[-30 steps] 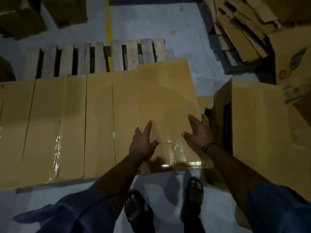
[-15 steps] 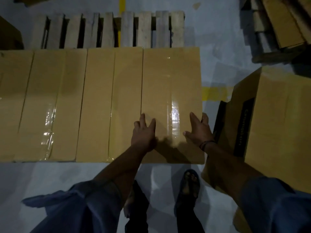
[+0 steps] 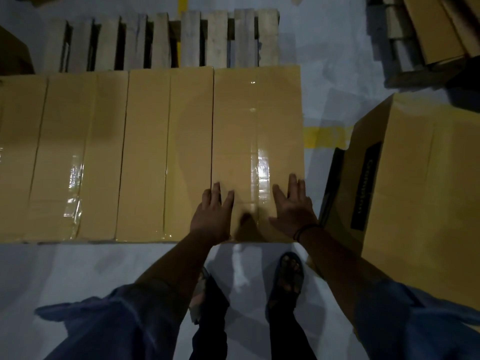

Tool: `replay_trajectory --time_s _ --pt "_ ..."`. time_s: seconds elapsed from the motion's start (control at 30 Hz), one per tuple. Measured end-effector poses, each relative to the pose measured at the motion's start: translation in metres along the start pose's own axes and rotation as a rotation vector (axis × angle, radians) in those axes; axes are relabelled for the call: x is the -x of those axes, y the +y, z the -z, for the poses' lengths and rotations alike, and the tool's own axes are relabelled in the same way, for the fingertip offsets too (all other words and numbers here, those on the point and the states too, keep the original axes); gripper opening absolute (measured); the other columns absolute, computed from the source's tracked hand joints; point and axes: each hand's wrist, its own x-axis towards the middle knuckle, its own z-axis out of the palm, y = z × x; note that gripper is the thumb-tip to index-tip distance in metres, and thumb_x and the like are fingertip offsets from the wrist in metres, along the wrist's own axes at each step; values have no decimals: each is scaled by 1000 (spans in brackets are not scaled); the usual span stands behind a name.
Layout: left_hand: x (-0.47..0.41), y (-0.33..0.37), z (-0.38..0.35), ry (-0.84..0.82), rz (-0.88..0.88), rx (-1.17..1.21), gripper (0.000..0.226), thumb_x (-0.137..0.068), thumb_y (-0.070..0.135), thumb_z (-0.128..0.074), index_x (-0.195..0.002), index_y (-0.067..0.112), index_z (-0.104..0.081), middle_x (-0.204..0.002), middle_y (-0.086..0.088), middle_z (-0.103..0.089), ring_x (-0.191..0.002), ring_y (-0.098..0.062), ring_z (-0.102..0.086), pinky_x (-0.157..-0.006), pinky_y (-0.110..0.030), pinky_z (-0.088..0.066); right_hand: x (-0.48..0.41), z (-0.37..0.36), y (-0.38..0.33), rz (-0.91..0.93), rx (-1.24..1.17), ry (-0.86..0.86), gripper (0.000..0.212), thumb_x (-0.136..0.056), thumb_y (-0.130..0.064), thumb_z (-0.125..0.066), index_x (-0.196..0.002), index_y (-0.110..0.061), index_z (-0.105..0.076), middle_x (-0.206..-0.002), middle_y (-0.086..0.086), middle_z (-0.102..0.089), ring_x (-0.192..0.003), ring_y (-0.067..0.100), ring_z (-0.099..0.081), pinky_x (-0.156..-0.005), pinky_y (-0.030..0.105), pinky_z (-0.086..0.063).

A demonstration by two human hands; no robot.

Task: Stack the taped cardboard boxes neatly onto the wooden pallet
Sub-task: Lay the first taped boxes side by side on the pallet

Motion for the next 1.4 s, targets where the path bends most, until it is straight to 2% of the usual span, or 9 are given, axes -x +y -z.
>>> replay_trajectory --time_s 0.13,0.27,0.33,0.43,0.57,0.77,0.9,1.27,1.4 --pt "13 0 -8 -12 -23 -29 134 -76 38 -89 -164 23 11 -167 -21 23 -156 -45 8 -121 -51 -30 15 -16 -11 9 41 -22 104 -79 -66 -67 -161 -27 -16 -167 18 17 -153 46 11 -112 72 -21" --pt "22 -4 -23 36 -46 -72 137 -75 36 -91 -163 21 12 -167 -25 22 -156 -45 9 -121 -50 -30 26 -29 -14 8 114 -76 124 -70 -78 -69 -161 -30 0 -166 15 24 -151 46 19 -110 75 -17" --pt "24 -7 -32 80 -59 -87 125 -83 27 -84 -164 20 12 -167 -26 20 -156 -46 6 -120 -50 -33 31 -34 -14 20 157 -72 128 -70 -76 -72 -161 -29 5 -165 15 25 -151 47 19 -111 76 -17" --pt "22 -11 -41 158 -76 -58 100 -96 15 -66 -165 22 7 -168 -25 16 -156 -46 2 -115 -50 -40 33 -39 -11 38 199 -32 120 -76 -68 -74 -161 -29 2 -167 17 20 -152 49 14 -111 75 -24" --pt "18 -15 -47 194 -98 -53 94 -99 21 -64 -165 22 4 -169 -25 13 -156 -46 -2 -111 -48 -42 35 -39 -9 61 227 -4 114 -79 -66 -72 -161 -31 -1 -168 18 15 -152 51 9 -110 74 -29" --pt "12 -20 -52 208 -75 -51 96 -97 38 -71 -163 24 -3 -169 -24 4 -154 -45 -14 -97 -48 -53 28 -39 -4 86 126 -41 107 -83 -57 -74 -160 -35 -3 -167 10 24 -151 48 21 -112 77 -18" --pt "15 -17 -43 205 -85 -72 84 -102 36 -60 -164 22 -6 -170 -24 5 -154 -44 -12 -95 -46 -53 25 -37 -4 92 104 -55 107 -84 -54 -75 -160 -37 -2 -167 8 26 -150 46 24 -112 78 -15" --pt "18 -13 -33 148 -66 -51 100 -93 23 -71 -164 22 -2 -170 -22 8 -155 -43 -6 -105 -47 -48 26 -35 0 125 93 -6 94 -86 -55 -71 -159 -32 -16 -170 12 12 -153 48 11 -112 77 -17" --pt "23 -6 -15 134 -60 -4 95 -91 27 -73 -163 20 -12 -170 -21 -4 -154 -41 -15 -113 -49 -42 28 -25 -4 119 58 19 83 -89 -54 -66 -156 -30 -23 -170 12 -2 -154 45 -1 -113 74 -18"
